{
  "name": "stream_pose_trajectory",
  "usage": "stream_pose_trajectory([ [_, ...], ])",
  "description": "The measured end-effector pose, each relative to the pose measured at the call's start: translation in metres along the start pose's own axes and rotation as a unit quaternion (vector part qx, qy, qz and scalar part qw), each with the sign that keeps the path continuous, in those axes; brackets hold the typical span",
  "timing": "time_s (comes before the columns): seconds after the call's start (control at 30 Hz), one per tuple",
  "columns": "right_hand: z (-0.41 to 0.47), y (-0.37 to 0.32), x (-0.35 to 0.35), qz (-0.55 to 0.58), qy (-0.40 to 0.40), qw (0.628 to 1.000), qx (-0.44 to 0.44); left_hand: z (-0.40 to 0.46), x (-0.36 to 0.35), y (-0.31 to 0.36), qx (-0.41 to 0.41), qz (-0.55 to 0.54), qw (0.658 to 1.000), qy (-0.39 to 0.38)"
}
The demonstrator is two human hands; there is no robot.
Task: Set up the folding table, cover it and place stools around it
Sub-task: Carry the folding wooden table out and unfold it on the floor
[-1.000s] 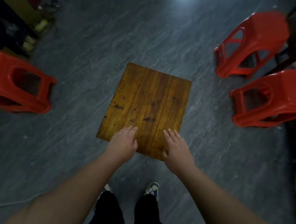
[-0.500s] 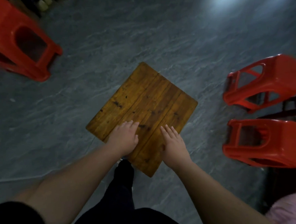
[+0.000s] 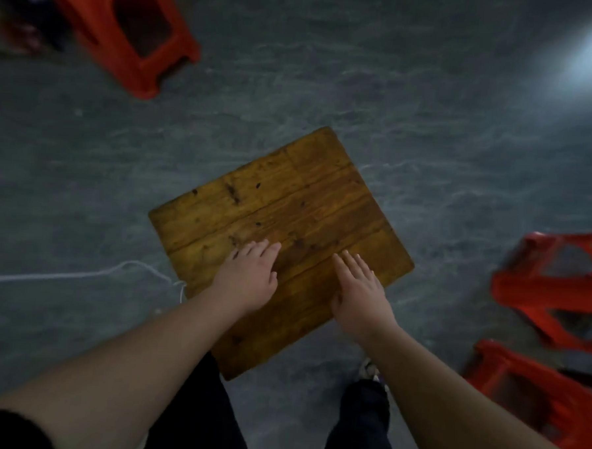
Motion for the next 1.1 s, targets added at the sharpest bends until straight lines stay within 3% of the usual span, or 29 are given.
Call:
stream_pose_trajectory([
  [0.2, 0.030, 0.067, -0.019, -0.072, -0.044, 0.990, 0.109, -0.011, -0.077, 0.040, 0.106, -0.067, 0.990, 0.068],
  [0.37, 0.045, 0.106, -0.041, -0.119, -0.053, 0.980, 0.148, -0.013, -0.142, 0.055, 0.173, -0.145, 0.969, 0.103],
  [0.6, 0.068, 0.141, -0.091, -0.268, -0.095, 0.939, 0.193, 0.001, -0.215, 0.046, 0.242, -0.082, 0.962, 0.099],
  [0.87, 0.093, 0.160, -0.115, -0.278, -0.084, 0.939, 0.182, 0.001, -0.259, 0.012, 0.307, -0.101, 0.943, 0.077],
  [1.1, 0.096, 0.165, -0.119, -0.280, -0.074, 0.938, 0.189, -0.002, -0.268, 0.016, 0.283, -0.063, 0.952, 0.103],
])
Point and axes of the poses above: each hand's wrist, its own z-axis towards the middle knuckle, its own x-axis out of the back of the hand, y = z × x, the point moved 7 cm from there along z, towards the middle knuckle
